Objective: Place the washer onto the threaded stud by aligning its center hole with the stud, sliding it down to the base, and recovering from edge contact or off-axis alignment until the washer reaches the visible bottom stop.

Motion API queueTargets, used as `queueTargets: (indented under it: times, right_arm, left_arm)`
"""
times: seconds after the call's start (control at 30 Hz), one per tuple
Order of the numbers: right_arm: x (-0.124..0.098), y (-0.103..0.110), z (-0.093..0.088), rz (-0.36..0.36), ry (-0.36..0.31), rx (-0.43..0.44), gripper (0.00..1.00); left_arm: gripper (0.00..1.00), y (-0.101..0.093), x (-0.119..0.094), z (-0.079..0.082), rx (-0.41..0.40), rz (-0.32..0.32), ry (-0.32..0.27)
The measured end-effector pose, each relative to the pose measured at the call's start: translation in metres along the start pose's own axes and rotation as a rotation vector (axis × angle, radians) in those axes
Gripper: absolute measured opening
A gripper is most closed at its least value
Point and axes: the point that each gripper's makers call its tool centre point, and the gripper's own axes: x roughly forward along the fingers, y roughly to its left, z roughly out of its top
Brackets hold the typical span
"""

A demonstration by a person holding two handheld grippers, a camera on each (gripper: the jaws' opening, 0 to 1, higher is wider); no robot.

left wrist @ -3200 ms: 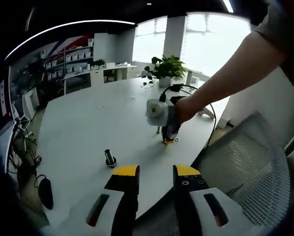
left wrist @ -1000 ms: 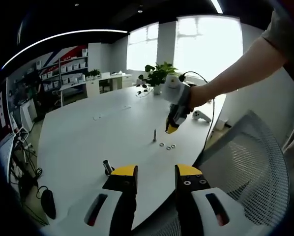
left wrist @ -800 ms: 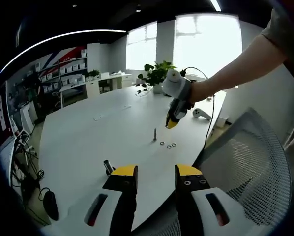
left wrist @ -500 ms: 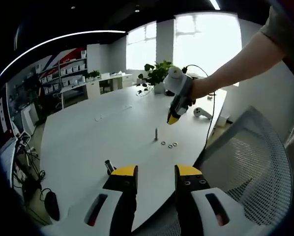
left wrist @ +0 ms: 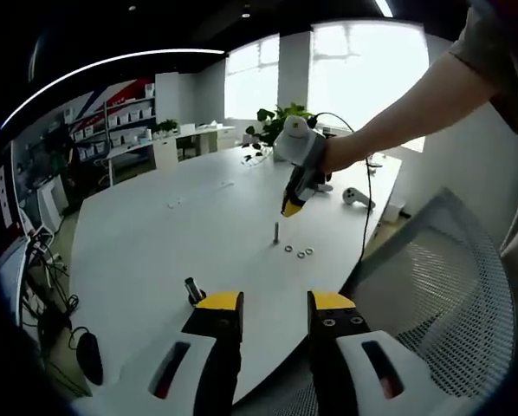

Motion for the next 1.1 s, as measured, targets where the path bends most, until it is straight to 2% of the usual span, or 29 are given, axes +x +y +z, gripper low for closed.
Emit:
queueTargets:
  times: [0.07,0.2,0.43,0.7,1.1]
  right_arm:
    - [0.005,-0.003,0.0,-0.001,0.015,-0.022,0.13]
    - [0.011,-0.005,0.003,0.01,0.012,0.015,0.13]
    - [0.022,-0.007,-0.001,0.024,0.034,0.017,0.13]
    - [0.025,-0.006,-0.001,0.03,0.047,-0.009,0.14]
    - [0.038,-0.004,-0.008,0.056,0.073,-0.003,0.14]
  left_arm:
    - [0.27,0.001,0.0,0.0,0.002,0.006,0.001]
    - [0.27,0.002,0.0,-0.001,-0.009,0.008,0.005]
    - [0.27,0.003,0.001,-0.002,-0.013,0.011,0.012]
    - [0.27,0.004,0.001,-0.003,-0.022,0.013,0.016]
    - [0.27,0.005,0.001,-0.005,-0.022,0.019,0.025]
